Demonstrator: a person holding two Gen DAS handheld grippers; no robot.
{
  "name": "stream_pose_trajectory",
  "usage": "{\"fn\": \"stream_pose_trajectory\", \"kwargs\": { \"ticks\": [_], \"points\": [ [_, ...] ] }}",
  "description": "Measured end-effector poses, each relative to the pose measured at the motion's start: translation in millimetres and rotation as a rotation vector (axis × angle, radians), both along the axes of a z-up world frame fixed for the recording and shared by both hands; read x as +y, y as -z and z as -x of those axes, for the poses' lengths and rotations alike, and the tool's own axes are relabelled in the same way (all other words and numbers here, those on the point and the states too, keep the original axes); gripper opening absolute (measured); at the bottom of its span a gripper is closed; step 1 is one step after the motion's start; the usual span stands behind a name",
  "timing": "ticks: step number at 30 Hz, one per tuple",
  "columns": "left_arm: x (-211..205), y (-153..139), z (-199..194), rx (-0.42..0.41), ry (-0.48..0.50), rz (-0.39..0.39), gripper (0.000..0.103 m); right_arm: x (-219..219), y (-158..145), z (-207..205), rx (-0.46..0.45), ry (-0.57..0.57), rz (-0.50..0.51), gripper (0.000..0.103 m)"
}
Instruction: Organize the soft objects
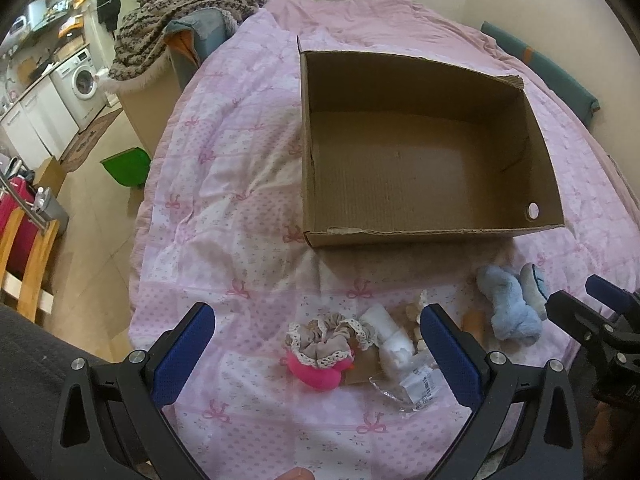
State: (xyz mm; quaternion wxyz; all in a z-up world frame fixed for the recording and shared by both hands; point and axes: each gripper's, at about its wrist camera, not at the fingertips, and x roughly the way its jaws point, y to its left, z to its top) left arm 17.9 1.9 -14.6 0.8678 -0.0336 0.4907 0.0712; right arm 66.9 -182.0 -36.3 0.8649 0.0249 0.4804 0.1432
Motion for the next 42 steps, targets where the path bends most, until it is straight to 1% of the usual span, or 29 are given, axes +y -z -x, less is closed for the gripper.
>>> {"fn": "stream_pose_trajectory", "kwargs": {
  "ticks": [12,17,21,34,37,38,40,42],
  "points": [
    [0,-1,0,0.001,-0.003,-0.012,0.102,2,3,2,0.018,-0.004,-0.005,0.103],
    [-1,-1,1,0.004,0.003,-0.014,0.102,4,-1,2,0.005,-0.024,-0.004,0.103],
    [-2,-1,1,0.001,0.003,-0.013,0.102,4,0,1,0.014,-0.021,-0.003,0.103],
    [-3,-10,8,-0.048,0.006,0.005,0.102,-7,3,-2,0.026,0.019,0.007,0.103],
    [-5,-9,11,-0.05,0.002,-0.038,0.102,-9,5,-3,0.032,0.03,0.007,0.103],
    [-4,-8,12,-0.05,0.001,-0.041,0.102,-10,5,-3,0.035,0.035,0.003,0.103],
    [-4,-10,14,-0.059,0.01,-0.022,0.102,-10,4,-4,0.035,0.036,-0.003,0.103],
    [-3,-13,15,-0.07,0.01,-0.021,0.102,-9,4,-2,0.028,0.035,0.005,0.103]
  ]
}}
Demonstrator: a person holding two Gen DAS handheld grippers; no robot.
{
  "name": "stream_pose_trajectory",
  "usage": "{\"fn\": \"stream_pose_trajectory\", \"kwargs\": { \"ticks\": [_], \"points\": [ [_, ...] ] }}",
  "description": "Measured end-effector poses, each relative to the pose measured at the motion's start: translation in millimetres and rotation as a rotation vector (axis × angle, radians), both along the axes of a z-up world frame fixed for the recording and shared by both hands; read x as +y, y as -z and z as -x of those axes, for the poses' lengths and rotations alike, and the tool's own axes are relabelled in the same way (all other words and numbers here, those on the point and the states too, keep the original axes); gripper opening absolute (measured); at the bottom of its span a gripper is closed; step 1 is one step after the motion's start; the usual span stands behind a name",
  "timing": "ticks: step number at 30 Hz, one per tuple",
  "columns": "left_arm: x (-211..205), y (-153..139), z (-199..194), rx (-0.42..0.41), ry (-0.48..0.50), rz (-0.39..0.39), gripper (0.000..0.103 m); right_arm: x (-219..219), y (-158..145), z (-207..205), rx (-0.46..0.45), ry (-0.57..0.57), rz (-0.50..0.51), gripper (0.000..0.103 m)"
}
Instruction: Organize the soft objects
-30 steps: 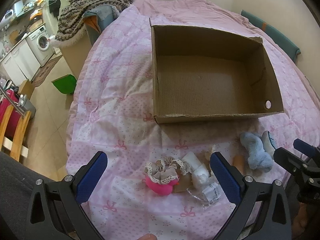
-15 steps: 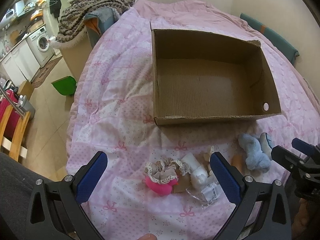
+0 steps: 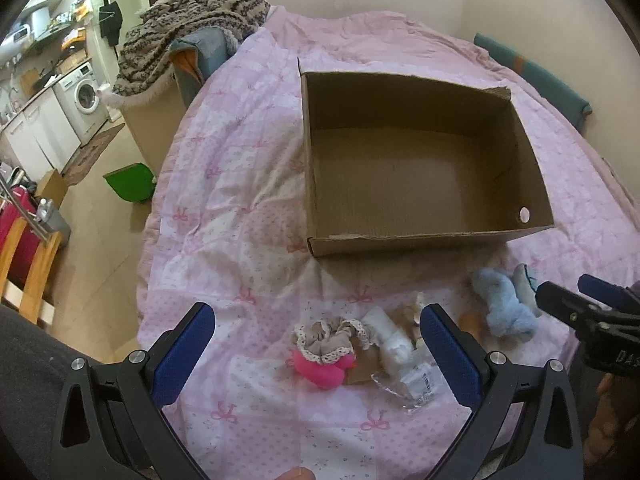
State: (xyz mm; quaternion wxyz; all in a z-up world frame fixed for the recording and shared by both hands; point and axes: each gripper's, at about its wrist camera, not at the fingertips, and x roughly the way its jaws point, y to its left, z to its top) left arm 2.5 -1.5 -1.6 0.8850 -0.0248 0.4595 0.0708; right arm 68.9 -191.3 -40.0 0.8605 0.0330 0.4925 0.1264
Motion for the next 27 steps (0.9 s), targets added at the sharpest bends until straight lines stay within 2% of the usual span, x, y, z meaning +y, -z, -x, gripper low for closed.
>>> {"fn": "stream_pose_trajectory", "kwargs": {
  "ticks": [9,13,18,20,23,27],
  "points": [
    [2,-1,5,0.002,-0.023,-0.016,0.102,-2,-8,4,-0.047,0.012,0.012,0.103],
    [4,0,4,0.022,-0.025,0.001,0.102,-3,-11,-1,-0.033,-0.002,0.014,0.103],
    [6,5,4,0.057,-0.034,0.007,0.102,-19,-33,-19,0.01,-0.024,-0.043,0.103],
    [9,7,3,0.072,-0.049,0.012,0.102,-28,-35,-30,0.056,-0.003,-0.044,0.103],
    [15,9,3,0.095,-0.079,0.024,0.102,-36,-25,-44,0.129,0.025,0.017,0.103],
    [26,13,3,0.123,-0.117,0.052,0.102,-37,9,-55,0.293,0.03,-0.026,0.103]
  ]
}}
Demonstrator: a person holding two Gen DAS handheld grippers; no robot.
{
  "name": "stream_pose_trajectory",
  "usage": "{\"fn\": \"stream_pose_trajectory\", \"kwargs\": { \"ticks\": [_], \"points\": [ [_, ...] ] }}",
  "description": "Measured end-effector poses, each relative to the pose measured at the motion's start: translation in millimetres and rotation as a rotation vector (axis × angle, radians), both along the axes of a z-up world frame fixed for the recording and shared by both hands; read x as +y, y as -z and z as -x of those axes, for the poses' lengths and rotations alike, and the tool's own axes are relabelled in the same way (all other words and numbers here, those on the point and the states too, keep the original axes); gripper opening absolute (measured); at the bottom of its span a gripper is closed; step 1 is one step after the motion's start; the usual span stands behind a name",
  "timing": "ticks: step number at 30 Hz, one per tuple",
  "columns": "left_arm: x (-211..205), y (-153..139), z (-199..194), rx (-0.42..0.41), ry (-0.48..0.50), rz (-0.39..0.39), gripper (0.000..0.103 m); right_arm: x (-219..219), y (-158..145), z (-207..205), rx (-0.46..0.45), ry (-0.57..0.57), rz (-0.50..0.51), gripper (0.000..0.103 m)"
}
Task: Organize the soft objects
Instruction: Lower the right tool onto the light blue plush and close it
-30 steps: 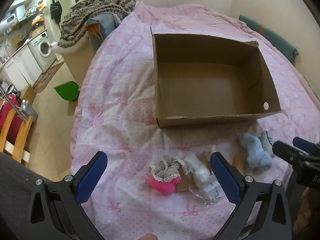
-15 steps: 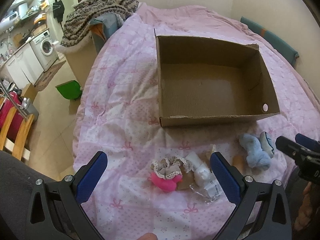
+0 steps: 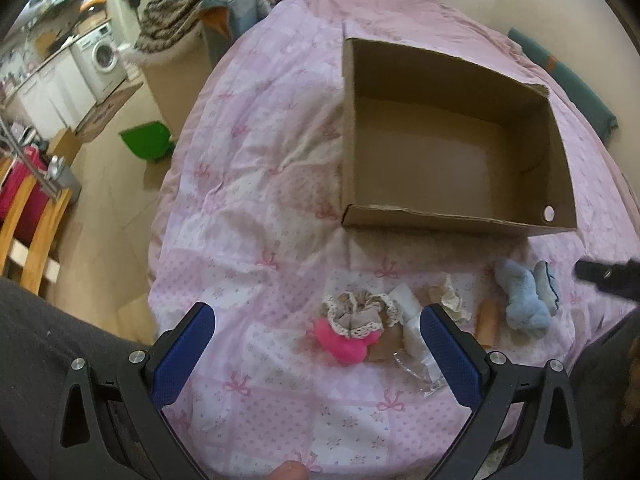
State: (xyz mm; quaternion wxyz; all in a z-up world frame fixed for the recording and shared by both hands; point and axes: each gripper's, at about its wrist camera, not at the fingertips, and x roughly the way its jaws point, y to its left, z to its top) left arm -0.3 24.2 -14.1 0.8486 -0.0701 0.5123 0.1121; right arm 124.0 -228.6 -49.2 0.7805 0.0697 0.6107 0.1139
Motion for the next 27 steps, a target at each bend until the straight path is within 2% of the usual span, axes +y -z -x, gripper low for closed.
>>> {"fn": "stream_pose_trajectory", "kwargs": {
  "ticks": [2,4,7,10,12,13,15,17,19,21,24,27],
  "points": [
    [4,0,1,0.004,-0.01,0.008,0.102,5,16,-2,0.048,0.0,0.006,0.103],
    [7,0,2,0.007,-0.021,0.007,0.102,21,32,-2,0.077,-0.049,0.045,0.103],
    [12,2,3,0.013,-0.032,0.016,0.102,49,46,4,0.035,-0.144,0.168,0.103],
    [14,3,3,0.02,-0.042,0.018,0.102,68,53,6,-0.004,-0.206,0.225,0.103],
    [15,3,1,0.028,-0.049,0.023,0.102,73,58,3,0.001,-0.22,0.239,0.102],
    [17,4,-1,0.039,-0.048,0.034,0.102,73,60,1,0.003,-0.218,0.243,0.091],
    [24,5,-6,0.066,-0.058,0.051,0.102,69,64,-4,0.023,-0.206,0.262,0.083],
    [28,5,-11,0.084,-0.059,0.063,0.102,56,63,-6,0.065,-0.174,0.216,0.071],
    [30,0,-16,0.086,-0.06,0.057,0.102,44,62,-10,0.092,-0.161,0.207,0.047],
    [30,-1,-18,0.094,-0.058,0.068,0.102,32,61,-11,0.111,-0.143,0.178,0.038],
    [31,-3,-19,0.106,-0.051,0.082,0.102,12,48,-10,0.092,-0.106,0.089,0.034],
    [35,-10,-21,0.098,-0.048,0.096,0.102,-7,12,-4,0.037,-0.089,-0.043,0.034]
  ]
}}
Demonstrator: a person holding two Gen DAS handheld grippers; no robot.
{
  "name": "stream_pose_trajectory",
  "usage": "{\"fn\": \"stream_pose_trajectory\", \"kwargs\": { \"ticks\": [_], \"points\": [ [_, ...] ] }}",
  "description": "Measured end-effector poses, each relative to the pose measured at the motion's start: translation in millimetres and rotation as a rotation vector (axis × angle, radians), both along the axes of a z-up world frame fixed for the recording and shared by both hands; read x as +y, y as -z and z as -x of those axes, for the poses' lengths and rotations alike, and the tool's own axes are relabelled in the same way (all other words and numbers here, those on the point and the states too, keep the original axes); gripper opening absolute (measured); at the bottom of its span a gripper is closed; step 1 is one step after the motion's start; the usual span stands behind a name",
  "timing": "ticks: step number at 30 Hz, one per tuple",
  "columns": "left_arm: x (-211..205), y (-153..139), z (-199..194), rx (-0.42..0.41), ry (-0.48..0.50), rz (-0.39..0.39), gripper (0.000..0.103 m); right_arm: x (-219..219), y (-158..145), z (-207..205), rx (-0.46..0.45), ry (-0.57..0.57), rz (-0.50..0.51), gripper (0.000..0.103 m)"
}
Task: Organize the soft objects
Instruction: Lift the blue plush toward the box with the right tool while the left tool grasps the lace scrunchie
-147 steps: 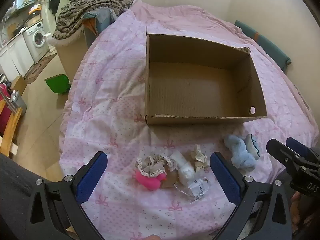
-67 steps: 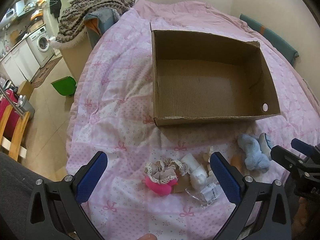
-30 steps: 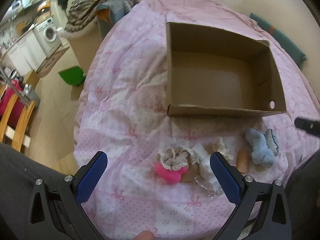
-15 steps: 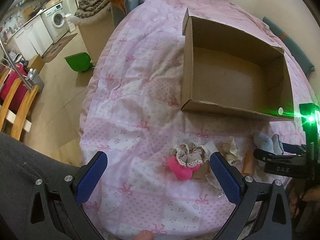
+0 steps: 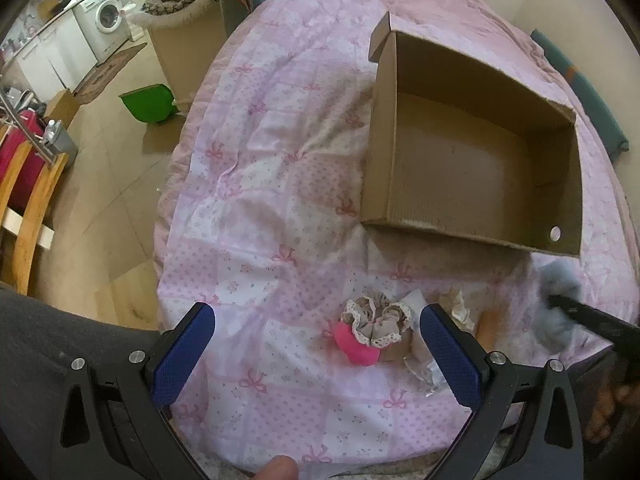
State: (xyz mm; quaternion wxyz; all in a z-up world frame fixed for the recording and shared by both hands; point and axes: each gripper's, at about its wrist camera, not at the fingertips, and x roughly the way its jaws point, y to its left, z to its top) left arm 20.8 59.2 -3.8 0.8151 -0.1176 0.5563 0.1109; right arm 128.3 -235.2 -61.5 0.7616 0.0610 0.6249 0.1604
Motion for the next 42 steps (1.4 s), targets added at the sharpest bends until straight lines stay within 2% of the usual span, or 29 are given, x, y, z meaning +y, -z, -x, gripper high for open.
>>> {"fn": "stream_pose_trajectory", "kwargs": {
  "ticks": [2,4,6,7,9,11,13,15,19,23,26,29,31,34,42],
  "points": [
    [4,-5,-2,-0.009,-0.004,0.002,0.102,-15,-30,5,-0.037,0.017,-0.118,0.034],
    [7,-10,-5,-0.016,-0.002,0.008,0.102,-30,-64,8,-0.115,0.015,-0.218,0.034],
    [5,-9,-11,0.0,0.016,0.0,0.102,-37,-87,12,-0.168,0.008,-0.245,0.034],
    [4,-6,-15,0.016,0.033,0.003,0.102,-34,-88,15,-0.174,0.002,-0.248,0.034],
    [1,2,-20,0.04,0.051,0.019,0.098,-34,-87,18,-0.187,-0.025,-0.233,0.034],
    [0,15,-23,0.079,0.058,0.045,0.087,-18,-73,21,-0.215,-0.055,-0.216,0.034],
    [0,30,-26,0.125,0.059,0.08,0.076,-8,-63,26,-0.213,-0.059,-0.246,0.034],
    [-1,42,-27,0.154,0.056,0.105,0.07,-5,-55,31,-0.225,-0.062,-0.282,0.034],
    [-8,55,-29,0.177,0.078,0.154,0.064,-5,-34,32,-0.216,-0.035,-0.297,0.034],
    [-10,69,-41,0.211,0.06,0.188,0.064,-5,-37,29,-0.24,-0.014,-0.327,0.035],
    [-18,86,-53,0.255,0.081,0.221,0.061,-2,-31,26,-0.216,-0.009,-0.328,0.035],
    [-34,87,-56,0.243,0.143,0.149,0.032,1,-25,23,-0.194,-0.01,-0.314,0.035],
    [-38,89,-54,0.25,0.158,0.144,0.005,3,-23,23,-0.186,-0.008,-0.305,0.035],
    [-39,84,-48,0.216,0.157,0.193,0.005,5,-25,23,-0.191,-0.01,-0.303,0.035],
    [-23,26,-23,0.001,0.1,0.202,0.005,2,-30,23,-0.191,0.001,-0.354,0.035]
  ]
}}
